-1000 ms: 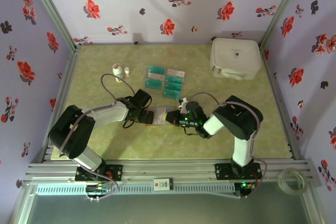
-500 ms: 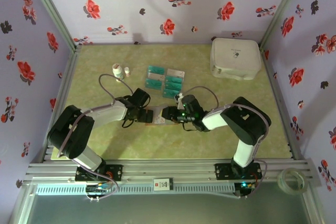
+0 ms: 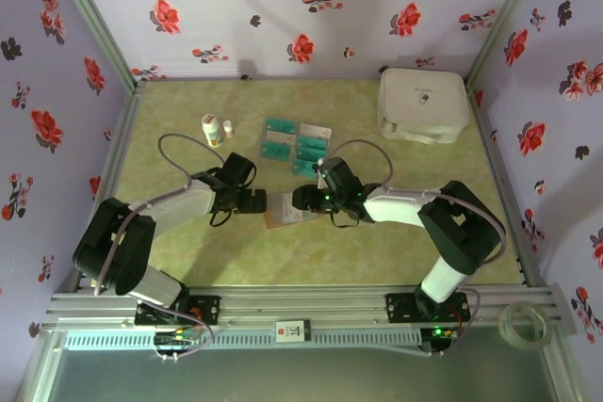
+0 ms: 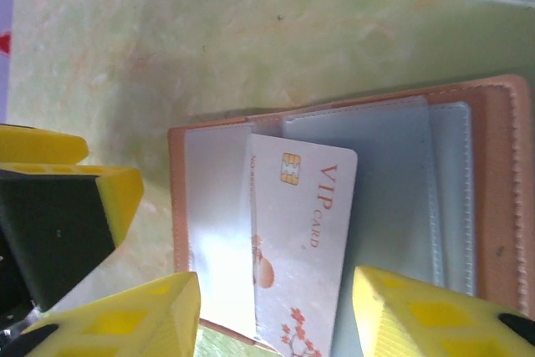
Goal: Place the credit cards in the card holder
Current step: Insert the credit card into the card slot.
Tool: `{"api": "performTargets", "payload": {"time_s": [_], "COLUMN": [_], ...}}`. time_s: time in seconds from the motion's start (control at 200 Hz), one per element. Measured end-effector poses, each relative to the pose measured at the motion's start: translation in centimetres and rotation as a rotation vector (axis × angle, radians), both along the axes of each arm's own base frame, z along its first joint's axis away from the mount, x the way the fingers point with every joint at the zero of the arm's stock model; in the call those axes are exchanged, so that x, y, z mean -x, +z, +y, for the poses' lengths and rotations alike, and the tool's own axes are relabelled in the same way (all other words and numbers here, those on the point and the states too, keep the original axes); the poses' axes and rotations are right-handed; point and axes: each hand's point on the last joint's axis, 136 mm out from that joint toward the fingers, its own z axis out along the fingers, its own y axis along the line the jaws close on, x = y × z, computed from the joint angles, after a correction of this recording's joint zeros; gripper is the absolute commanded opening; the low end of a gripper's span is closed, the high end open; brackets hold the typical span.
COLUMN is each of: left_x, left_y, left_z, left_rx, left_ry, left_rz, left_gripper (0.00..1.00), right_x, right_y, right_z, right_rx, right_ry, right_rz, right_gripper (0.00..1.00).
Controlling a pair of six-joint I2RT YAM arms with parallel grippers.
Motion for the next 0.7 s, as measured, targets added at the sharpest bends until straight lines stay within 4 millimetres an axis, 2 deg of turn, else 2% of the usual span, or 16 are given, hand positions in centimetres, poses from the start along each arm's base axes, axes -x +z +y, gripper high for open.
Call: {"api": "performTargets", "payload": {"time_s": [0.125, 0.22, 0.36, 0.7], "left_x": [0.4, 0.6, 0.9, 1.2], "left_y": [-0.2, -0.4, -0.5, -1.5], "left_z": [0.4, 0.9, 1.9, 2.8], "left_rx": [-0.016, -0.043, -0.088, -0.149], "left_ry": [0.003, 0.014, 0.032, 0.048], "left_rz": [0.017, 0.021, 0.027, 0.066], "left_gripper": [1.00, 1.00, 1.00, 1.00], "right_x": [-0.2, -0.5, -1.3, -1.6], "right_y": [-0.4, -0.4, -0.7, -3.2], "right_z": [-0.9, -1.4, -1.4, -1.2], "right_rx": [0.088, 0.146, 0.203, 0.296], "right_ry": [-0.001, -0.001, 0.008, 0.036], "right_rz": [-0.011, -0.024, -0.040, -0.007], "right_gripper": [0.21, 0.13, 0.08, 0.07]}}
